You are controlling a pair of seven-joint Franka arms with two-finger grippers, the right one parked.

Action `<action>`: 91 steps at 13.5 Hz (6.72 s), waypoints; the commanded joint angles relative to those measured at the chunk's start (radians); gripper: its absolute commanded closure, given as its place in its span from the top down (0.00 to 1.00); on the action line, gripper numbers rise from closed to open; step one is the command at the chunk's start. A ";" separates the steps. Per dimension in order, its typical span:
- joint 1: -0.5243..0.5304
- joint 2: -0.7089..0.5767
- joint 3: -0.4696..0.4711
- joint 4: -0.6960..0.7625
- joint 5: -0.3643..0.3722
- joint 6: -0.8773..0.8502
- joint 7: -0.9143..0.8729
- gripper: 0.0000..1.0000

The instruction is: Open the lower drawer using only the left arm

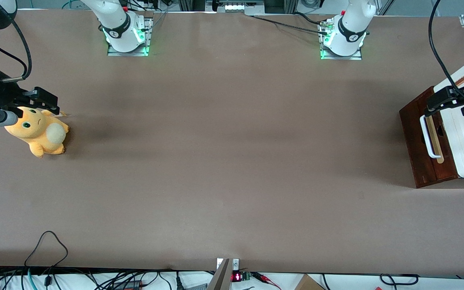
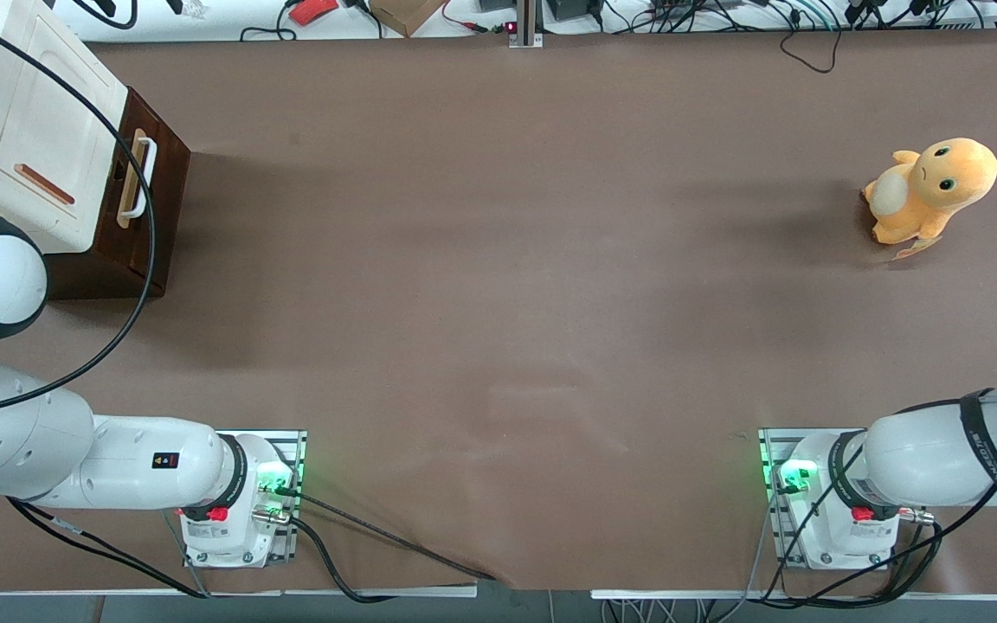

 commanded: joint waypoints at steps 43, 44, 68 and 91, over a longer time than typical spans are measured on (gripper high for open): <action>-0.211 0.192 -0.001 -0.434 0.751 0.073 -0.362 1.00; -0.223 0.235 -0.003 -0.434 0.785 0.070 -0.407 1.00; -0.243 0.424 -0.001 -0.571 1.161 -0.030 -0.708 1.00; -0.231 0.510 0.014 -0.559 1.305 -0.062 -0.752 1.00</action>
